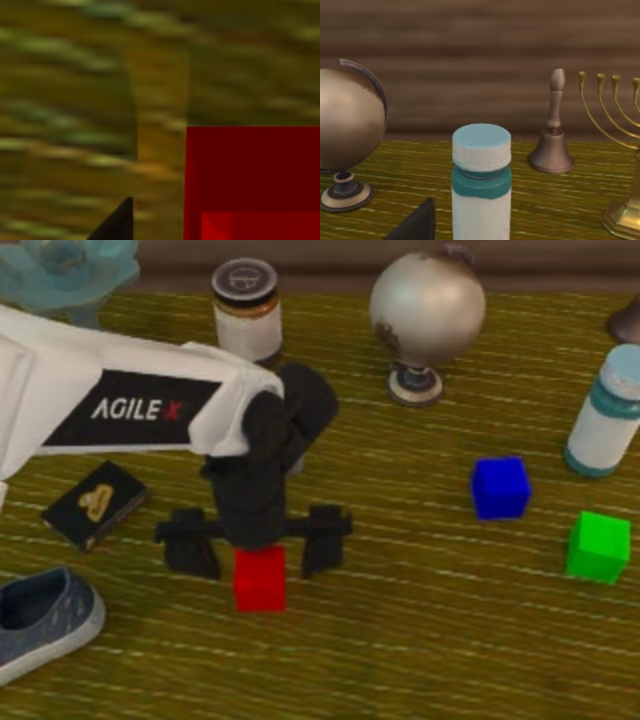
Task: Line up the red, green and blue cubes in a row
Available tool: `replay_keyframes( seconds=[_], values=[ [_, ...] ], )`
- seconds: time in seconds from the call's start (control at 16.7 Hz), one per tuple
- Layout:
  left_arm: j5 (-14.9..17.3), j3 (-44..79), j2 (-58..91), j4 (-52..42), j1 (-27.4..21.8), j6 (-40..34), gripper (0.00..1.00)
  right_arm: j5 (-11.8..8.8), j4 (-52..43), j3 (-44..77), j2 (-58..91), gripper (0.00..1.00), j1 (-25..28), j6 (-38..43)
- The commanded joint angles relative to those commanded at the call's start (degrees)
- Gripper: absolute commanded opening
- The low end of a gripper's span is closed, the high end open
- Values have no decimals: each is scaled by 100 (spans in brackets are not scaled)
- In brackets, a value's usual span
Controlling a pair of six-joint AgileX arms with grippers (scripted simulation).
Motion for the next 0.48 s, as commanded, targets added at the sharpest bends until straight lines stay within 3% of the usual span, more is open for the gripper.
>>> replay_keyframes(
  seconds=[0.48],
  values=[
    [-3,77,-41,-100,-2,2,100,0,0,0,0,100,0,0]
  ],
)
